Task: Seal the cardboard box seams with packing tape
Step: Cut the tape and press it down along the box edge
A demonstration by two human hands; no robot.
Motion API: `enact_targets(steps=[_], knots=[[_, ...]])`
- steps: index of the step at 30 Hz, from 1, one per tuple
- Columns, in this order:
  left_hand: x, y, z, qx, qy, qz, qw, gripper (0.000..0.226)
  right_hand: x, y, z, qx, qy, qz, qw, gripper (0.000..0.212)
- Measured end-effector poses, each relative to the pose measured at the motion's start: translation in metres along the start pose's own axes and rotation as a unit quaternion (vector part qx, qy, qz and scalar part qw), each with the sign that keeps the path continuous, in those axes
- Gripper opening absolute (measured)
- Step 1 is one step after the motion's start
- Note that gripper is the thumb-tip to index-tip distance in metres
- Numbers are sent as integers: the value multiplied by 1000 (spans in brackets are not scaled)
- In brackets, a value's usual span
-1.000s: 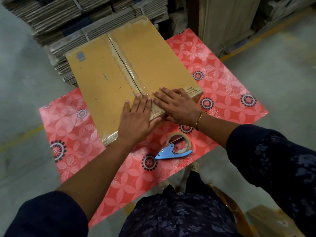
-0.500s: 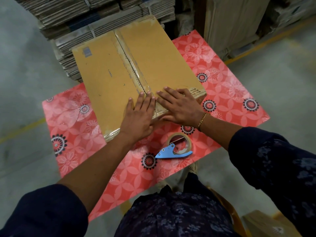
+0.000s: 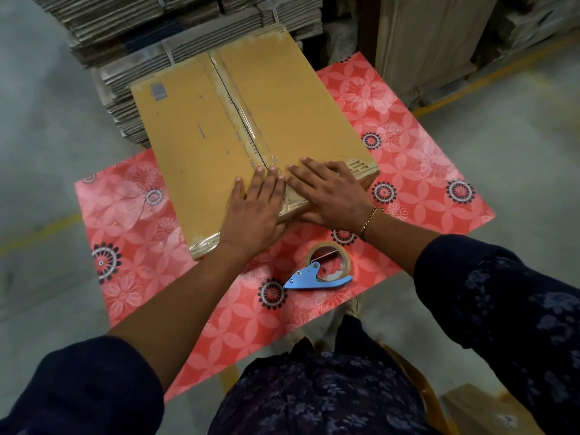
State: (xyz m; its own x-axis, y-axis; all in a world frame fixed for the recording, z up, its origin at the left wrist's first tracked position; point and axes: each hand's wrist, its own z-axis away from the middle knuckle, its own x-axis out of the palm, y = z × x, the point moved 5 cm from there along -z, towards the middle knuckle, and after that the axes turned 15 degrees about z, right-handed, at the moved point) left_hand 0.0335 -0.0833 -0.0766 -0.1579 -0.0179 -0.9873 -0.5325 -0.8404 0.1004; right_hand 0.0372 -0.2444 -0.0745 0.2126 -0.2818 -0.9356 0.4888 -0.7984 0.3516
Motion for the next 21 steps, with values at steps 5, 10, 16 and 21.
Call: enact_targets(steps=[5, 10, 16, 21], knots=[[2, -1, -1, 0, -28, 14, 1000, 96, 2, 1, -1, -23, -20, 19, 999, 85], [0, 0, 0, -12, -59, 56, 997, 101, -1, 2, 1, -24, -31, 14, 999, 87], [-4, -1, 2, -5, -70, 68, 995, 111, -15, -2, 7, 5, -39, -16, 999, 78], [-4, -7, 9, -2, 2, 88, 996, 95, -49, -17, 54, 167, 119, -136, 969, 46]])
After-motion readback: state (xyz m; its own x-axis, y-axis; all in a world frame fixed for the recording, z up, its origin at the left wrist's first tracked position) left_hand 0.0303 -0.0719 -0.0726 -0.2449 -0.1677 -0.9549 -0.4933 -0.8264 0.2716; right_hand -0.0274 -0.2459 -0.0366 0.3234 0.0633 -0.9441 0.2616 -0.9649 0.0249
